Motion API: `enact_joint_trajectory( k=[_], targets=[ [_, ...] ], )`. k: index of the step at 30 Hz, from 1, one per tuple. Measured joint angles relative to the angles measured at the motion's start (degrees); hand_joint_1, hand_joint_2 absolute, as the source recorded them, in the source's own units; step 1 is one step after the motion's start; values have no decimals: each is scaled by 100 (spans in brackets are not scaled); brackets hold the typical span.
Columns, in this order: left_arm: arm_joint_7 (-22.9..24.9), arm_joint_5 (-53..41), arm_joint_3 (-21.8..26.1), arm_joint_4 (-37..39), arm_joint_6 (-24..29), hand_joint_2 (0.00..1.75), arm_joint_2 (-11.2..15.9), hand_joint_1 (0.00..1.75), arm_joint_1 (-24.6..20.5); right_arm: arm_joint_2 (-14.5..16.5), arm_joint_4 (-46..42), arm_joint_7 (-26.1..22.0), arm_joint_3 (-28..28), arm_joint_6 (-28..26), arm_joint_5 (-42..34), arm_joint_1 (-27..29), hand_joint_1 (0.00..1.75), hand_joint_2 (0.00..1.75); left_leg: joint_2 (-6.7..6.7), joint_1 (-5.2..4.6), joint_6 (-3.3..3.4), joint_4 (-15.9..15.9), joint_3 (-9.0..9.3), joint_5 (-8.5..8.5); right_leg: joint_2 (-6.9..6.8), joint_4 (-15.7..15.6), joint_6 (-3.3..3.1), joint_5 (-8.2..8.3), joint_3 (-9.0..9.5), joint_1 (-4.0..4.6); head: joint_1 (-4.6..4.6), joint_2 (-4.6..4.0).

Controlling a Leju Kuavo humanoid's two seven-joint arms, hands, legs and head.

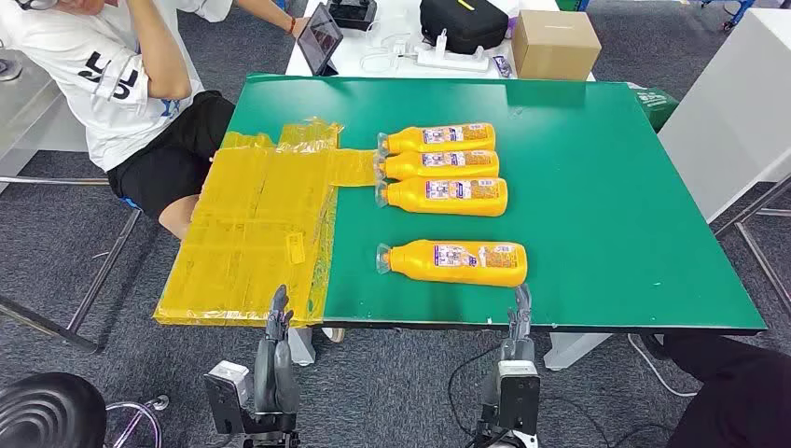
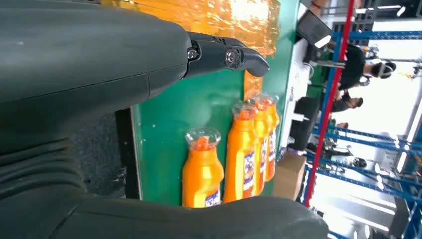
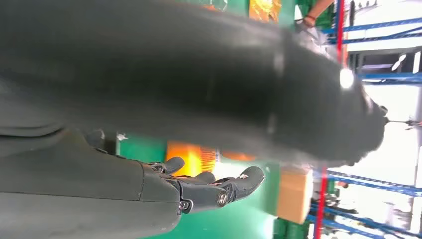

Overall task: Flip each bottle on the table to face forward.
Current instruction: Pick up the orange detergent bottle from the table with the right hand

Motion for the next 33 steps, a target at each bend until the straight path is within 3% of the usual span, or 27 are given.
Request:
enact_joint_trajectory(
  k=[1,2,4,10,20,23,29,33],
  targets=[
    [1,-26,0,-3,-3,58,0,0,-11,-1,-14,1,-16,-1,27,-10,0,175,0,0,0,0,0,0,0,0,0,0,0,0,0,0],
    [4,-56,0,-5,-5,87,0,0,-25,-3,-26,11,-34,7,54,-25,0,175,0,0,0,0,0,0,0,0,0,0,0,0,0,0],
    [24,-173,4,-9,-23,175,0,0,-93,-21,-57,67,-111,48,148,-101,0,175,0,0,1,0,0,2,0,0,-4,3,0,0,-1,0],
    [57,-542,72,145,-80,175,-8,0,-598,-158,12,339,-332,436,366,-580,0,175,0,0,-3,0,-15,27,0,1,-12,25,-14,0,0,0],
    [79,-742,497,1112,-245,175,-87,0,-1986,-763,1109,1415,-489,780,1560,-2550,0,175,1,0,2,1,-107,118,0,4,-5,107,-102,1,1,0],
    [84,-735,589,1291,-320,175,-99,0,-2089,-993,1563,1841,-487,881,2075,-3035,0,175,-5,0,4,3,-112,125,-1,4,2,112,-104,0,1,0],
    [105,-731,674,1472,-367,175,-101,0,-2137,-1249,2158,2152,-471,1069,2412,-3522,0,175,-11,0,6,4,-123,127,-4,4,2,113,-110,0,0,0],
    [122,-731,703,1543,-434,175,-101,0,-2142,-1402,2647,2388,-324,1876,2555,-3869,0,175,-9,0,6,4,-131,128,-4,6,-5,118,-121,1,1,0]
  ],
)
